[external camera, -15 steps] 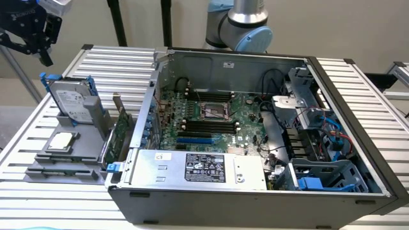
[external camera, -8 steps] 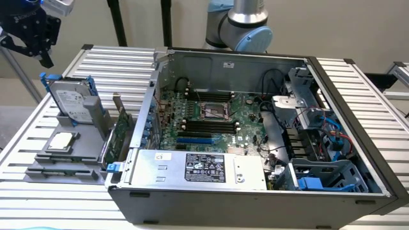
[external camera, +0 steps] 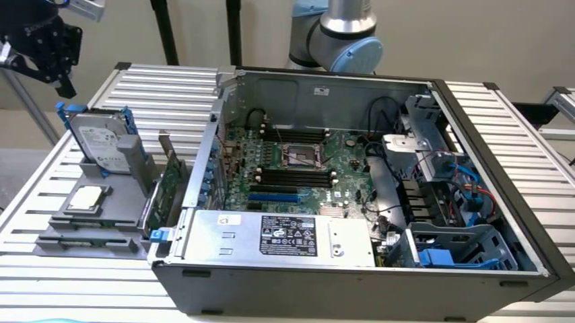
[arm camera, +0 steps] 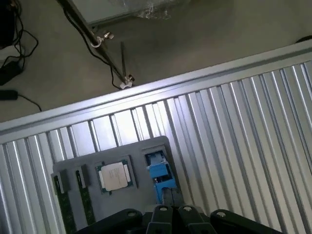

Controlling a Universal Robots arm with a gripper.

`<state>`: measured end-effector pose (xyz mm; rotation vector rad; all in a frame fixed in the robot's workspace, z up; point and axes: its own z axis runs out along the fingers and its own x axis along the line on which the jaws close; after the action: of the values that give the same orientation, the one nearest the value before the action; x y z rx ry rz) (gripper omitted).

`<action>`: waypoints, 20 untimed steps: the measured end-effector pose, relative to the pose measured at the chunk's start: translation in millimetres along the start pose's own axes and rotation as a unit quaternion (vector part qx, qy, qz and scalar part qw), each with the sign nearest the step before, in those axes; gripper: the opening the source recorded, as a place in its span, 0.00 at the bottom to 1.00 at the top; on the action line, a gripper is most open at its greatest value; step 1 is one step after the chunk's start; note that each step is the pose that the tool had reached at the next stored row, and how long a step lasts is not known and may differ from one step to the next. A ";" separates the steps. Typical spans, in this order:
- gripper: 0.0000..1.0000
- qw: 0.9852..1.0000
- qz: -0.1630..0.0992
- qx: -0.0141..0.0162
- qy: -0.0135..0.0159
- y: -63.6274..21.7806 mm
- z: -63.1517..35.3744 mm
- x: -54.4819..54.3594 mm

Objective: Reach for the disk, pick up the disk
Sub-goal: 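Pick up the disk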

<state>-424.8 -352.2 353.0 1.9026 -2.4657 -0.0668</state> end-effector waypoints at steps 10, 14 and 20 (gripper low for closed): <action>0.11 0.996 -0.084 -0.001 0.003 0.1 -1.8 0.0; 0.11 0.995 -0.100 -0.001 0.003 -0.4 -2.6 -0.2; 0.11 0.994 -0.106 -0.001 0.003 -1.6 -2.8 -0.6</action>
<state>-422.9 -352.1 355.7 2.1522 -2.2483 -0.0665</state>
